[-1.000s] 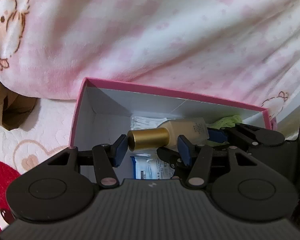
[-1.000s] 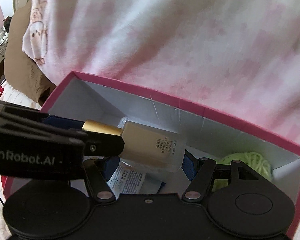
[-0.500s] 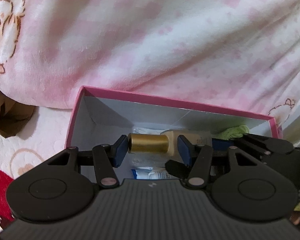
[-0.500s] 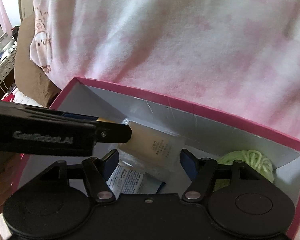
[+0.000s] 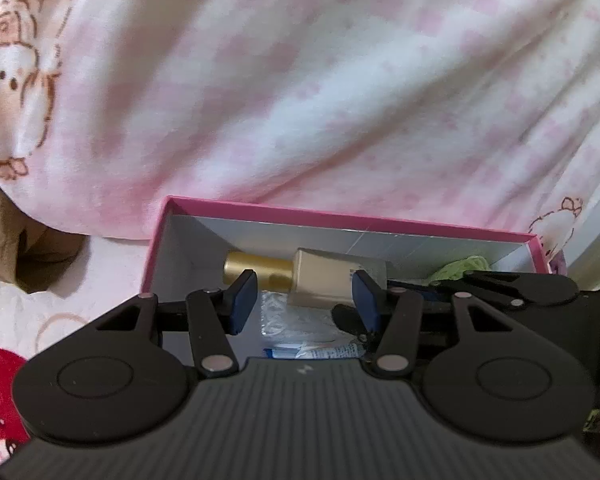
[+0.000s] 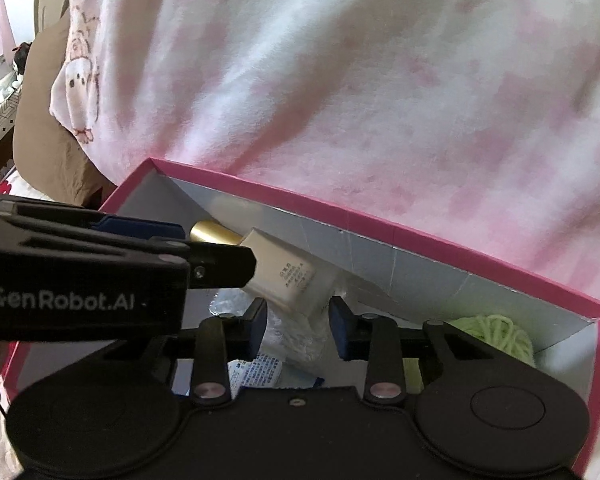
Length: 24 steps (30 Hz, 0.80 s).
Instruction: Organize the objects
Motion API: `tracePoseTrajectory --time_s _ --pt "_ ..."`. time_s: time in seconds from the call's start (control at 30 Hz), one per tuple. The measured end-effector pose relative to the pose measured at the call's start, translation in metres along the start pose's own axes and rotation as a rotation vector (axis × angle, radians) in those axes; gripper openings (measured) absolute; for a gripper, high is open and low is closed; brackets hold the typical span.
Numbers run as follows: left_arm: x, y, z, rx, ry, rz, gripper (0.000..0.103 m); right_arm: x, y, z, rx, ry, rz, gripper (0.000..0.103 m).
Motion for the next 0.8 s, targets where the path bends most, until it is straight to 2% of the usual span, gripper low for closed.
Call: tracePoseTrajectory --time_s 0.3,0.37,0.5,0.8 --pt "-0.038 0.017 0.002 0.017 -0.007 0.041 0.059 -0.056 0.017 0.004 -0.001 0.012 -0.060 0.046" --pt "-0.054 0.024 0.004 0.026 -0.003 0.049 0.062 -0.069 0.019 -0.002 0.009 0.009 -0.072 0.053" --pt "-0.078 0.037 0.003 0.035 0.027 0.066 0.064 -0.097 0.031 -0.011 0.080 -0.002 -0.132 0.057" --pt "-0.149 0.056 -0.010 0.141 -0.030 0.053 0.078 -0.148 0.055 -0.005 0.133 0.056 -0.150 0.061"
Point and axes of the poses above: each gripper's, at about its wrist camera, not at the fingertips, and x roughly the way its jaws point, z to its left, y to its underside, the point moved 7 cm from there along x, roughly the way its jaws point, and after that the axes turned 14 degrees about x, right-handed, at the moved point
